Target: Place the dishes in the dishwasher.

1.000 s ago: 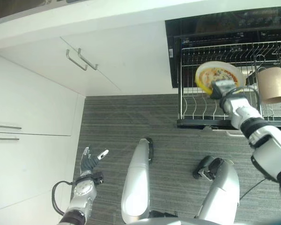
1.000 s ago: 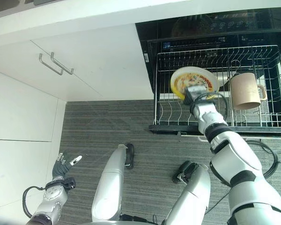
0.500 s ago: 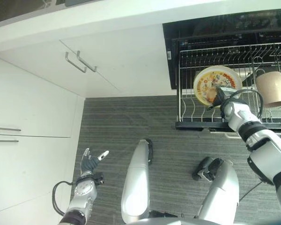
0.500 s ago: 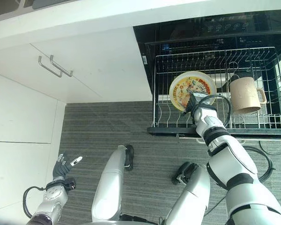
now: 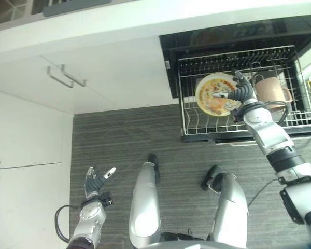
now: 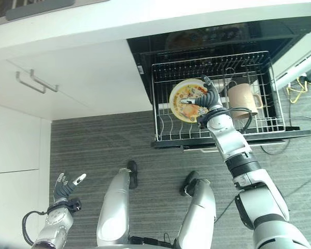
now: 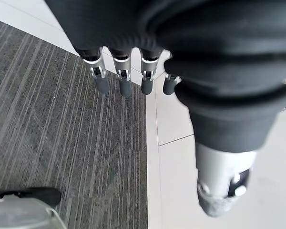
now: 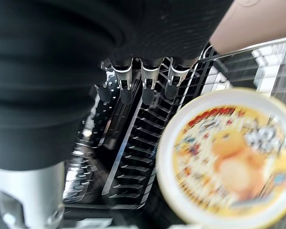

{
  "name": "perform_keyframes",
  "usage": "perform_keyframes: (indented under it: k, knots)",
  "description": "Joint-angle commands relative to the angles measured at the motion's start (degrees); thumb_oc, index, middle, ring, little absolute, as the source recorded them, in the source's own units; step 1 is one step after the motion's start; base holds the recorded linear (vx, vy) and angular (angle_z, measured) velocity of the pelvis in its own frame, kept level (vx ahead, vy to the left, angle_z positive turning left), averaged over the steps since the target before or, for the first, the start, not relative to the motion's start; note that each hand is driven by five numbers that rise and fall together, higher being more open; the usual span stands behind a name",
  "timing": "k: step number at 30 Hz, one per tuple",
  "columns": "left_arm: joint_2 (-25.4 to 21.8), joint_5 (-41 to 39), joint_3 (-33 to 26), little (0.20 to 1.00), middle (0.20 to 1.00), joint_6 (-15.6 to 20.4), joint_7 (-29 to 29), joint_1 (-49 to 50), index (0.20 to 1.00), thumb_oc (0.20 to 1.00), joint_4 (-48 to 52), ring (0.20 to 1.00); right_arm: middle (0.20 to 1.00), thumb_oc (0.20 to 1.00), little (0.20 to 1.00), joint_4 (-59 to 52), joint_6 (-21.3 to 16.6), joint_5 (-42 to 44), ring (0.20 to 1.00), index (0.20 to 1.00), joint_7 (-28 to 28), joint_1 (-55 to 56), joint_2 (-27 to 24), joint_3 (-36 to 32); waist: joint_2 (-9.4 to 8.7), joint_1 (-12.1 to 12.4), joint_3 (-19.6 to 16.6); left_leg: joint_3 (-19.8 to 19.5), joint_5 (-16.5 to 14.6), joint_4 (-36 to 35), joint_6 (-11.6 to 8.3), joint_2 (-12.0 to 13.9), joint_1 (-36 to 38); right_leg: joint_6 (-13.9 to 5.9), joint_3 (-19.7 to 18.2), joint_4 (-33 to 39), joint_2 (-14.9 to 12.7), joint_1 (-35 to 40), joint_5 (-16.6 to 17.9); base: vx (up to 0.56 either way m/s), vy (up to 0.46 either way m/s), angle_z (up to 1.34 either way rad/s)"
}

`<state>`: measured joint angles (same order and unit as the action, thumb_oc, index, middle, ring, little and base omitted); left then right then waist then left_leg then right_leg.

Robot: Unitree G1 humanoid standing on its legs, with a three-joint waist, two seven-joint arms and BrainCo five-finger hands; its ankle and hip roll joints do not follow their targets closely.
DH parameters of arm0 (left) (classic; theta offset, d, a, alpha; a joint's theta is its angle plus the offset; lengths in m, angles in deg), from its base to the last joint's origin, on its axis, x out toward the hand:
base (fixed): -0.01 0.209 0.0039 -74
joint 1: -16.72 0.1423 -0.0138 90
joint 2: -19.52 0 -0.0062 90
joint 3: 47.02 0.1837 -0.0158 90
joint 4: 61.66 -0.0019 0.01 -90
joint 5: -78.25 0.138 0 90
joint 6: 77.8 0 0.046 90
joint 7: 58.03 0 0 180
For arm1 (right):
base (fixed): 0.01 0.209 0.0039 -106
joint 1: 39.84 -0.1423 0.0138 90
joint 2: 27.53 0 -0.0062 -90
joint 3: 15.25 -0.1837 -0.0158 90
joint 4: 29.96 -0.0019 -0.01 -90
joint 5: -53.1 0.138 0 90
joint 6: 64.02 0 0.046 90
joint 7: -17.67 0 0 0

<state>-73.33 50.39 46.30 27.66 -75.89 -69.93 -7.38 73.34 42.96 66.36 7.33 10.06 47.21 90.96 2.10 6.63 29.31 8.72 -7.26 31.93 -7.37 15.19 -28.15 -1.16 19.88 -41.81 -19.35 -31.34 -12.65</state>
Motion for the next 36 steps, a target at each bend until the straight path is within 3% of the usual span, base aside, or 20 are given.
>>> perform_keyframes:
  k: [1,5,8,11,13,15,18,22,26,30,31,32,33,36]
  knots:
    - [-2.21,2.47,-0.39,1.0,1.0,1.16,-2.39,3.35,1.0,1.0,2.79,1.0,1.0,1.0,1.0,-3.05,-0.4,7.49,1.0,1.0,1.11,0.48,1.65,-4.11,0.52,0.71,-0.55,0.46,7.91,-9.44,-2.27,3.26,2.15,-6.55,-4.24,3.73,-3.43,3.21,-0.5,-0.03,-0.023,-0.09]
    - [-1.37,2.74,-1.1,1.0,1.0,1.39,-3.68,3.84,1.0,1.0,3.48,1.0,1.0,1.0,1.0,-9.93,-0.99,16.93,1.0,1.0,2.18,6.05,4.19,-7.35,-0.17,-0.64,-1.23,1.98,9.36,-13.17,-2.41,3.49,4.78,-6.49,-3.51,8.94,-1.7,6.1,1.23,-0.01,-0.021,-0.13]
    - [-0.33,3.13,-1.36,1.0,1.0,1.87,-5.11,4.28,1.0,1.0,3.79,1.0,1.0,1.0,1.0,-16.72,-4.12,26.78,1.0,1.0,4.45,12.33,6.84,-11.12,-0.81,-2.23,-2.34,3.49,10.42,-16.92,-2.54,3.75,7.69,-6.65,-2.96,14.66,-0.11,9.27,3.22,-0.01,-0.024,-0.13]
    - [0.33,3.16,-1.33,1.0,1.0,2.18,-6.36,4.88,1.0,1.0,3.84,1.0,1.0,1.0,1.0,-20.27,-6.98,25.65,1.0,1.0,5.42,16.96,7.9,-13.67,-1.0,-3.35,-3.37,4.33,10.8,-18.9,-2.39,3.74,9.47,-6.75,-2.86,18.27,0.77,11.3,4.66,-0.01,0.001,-0.13]
    - [1.15,3.47,-2.03,1.0,1.0,2.11,-7.69,5.5,1.0,1.0,3.82,1.0,1.0,1.0,1.0,-23.23,-9.94,25.75,1.0,1.0,6.02,22.01,7.12,-17.21,-1.37,-4.6,-4.46,5.29,10.69,-20.48,-2.21,3.57,11.32,-7.16,-3.1,21.04,1.28,13.3,5.41,-0.01,0.015,-0.09]
    - [1.87,3.4,-2.5,1.0,1.0,2.99,-8.6,6.1,1.0,1.0,2.48,1.0,1.0,1.0,1.0,-25.74,-16.62,28.35,1.0,1.0,7.75,26.15,7.45,-21.15,-1.7,-5.83,-5.72,6.25,10.48,-21.63,-2.27,3.57,13.31,-7.25,-2.96,23.51,2.17,15.68,5.85,0.01,0.019,-0.12]
    - [2.4,3.55,-2.96,1.0,1.0,3.18,-9.14,6.34,1.0,1.0,1.6,1.0,1.0,1.0,1.0,-28.49,-21.94,22.35,1.0,1.0,7.02,29.76,8.09,-24.33,-1.96,-6.83,-6.9,6.74,9.98,-21.56,-2.02,3.32,14.3,-7.3,-3.34,24.9,2.77,17.04,6.44,0.02,-0.001,-0.14]
    - [3.22,4.33,-5.69,1.0,1.0,4.64,-7.78,7.22,1.0,1.0,-1.68,1.0,1.0,1.0,1.0,-29.4,-28.83,14.1,1.0,1.0,1.29,34.75,6.27,-31.7,-2.82,-8.43,-8.63,7.4,8.79,-20.81,-2.11,3.37,15.48,-7.22,-3.61,26.33,3.68,19.06,6.41,0.02,-0.038,-0.1]
    - [4.61,5.01,-7.82,1.0,1.0,7.28,-6.37,8.24,1.0,1.0,-4.89,1.0,1.0,1.0,1.0,-26.46,-35.94,11.86,1.0,1.0,-6.62,39.17,7.4,-36.88,-3.04,-9.62,-9.3,8.65,8.55,-21.02,-2.26,3.69,16.36,-7.31,-3.51,27.84,4.26,20.29,6.72,0.0,-0.012,-0.02]
    - [4.88,5.49,-9.29,1.0,1.0,7.9,-5.7,8.8,1.0,1.0,-6.09,1.0,1.0,1.0,1.0,-21.87,-37.47,10.4,1.0,1.0,-8.99,42.7,9.37,-36.94,-2.9,-10.08,-9.18,8.66,8.63,-20.31,-2.53,3.94,15.92,-7.18,-3.57,27.63,4.5,20.34,6.45,-0.02,-0.019,-0.1]
    - [4.98,5.64,-9.43,1.0,1.0,8.15,-5.71,9.03,1.0,1.0,-6.24,1.0,0.915,0.915,0.915,-20.91,-37.23,9.92,0.915,0.915,-9.46,43.26,9.37,-36.58,-2.93,-10.14,-9.22,8.59,8.66,-20.46,-2.49,3.85,16.0,-7.17,-3.7,27.79,4.61,20.44,6.5,0.0,-0.039,-0.05]
    - [5.16,6.07,-9.87,1.0,1.0,8.3,-5.67,9.15,1.0,1.0,-6.48,1.0,0.636,0.636,0.636,-19.09,-37.35,10.35,0.636,0.636,-9.51,43.74,9.38,-36.27,-2.97,-10.17,-9.3,8.44,8.71,-20.67,-2.44,3.71,16.15,-7.14,-3.85,28.06,4.74,20.66,6.54,0.02,-0.043,-0.04]
    - [5.27,6.31,-10.33,1.0,1.0,8.52,-5.5,9.25,1.0,1.0,-6.84,1.0,0.2,0.2,0.2,-15.51,-38.84,10.0,0.2,0.2,-10.27,44.27,9.99,-35.72,-2.95,-10.12,-9.52,8.22,8.84,-20.8,-2.5,3.63,16.26,-7.05,-3.82,28.39,4.89,21.08,6.54,0.03,-0.038,-0.01]
    - [4.79,6.07,-10.35,1.0,1.0,7.77,-5.26,8.87,1.0,1.0,-6.79,1.0,0.2,0.2,0.2,-9.77,-37.9,9.93,0.2,0.2,-7.8,43.9,10.59,-33.8,-2.49,-9.79,-9.54,7.86,9.14,-20.59,-2.69,3.66,16.04,-6.76,-3.14,28.44,4.82,21.47,6.5,0.02,-0.012,0.02]
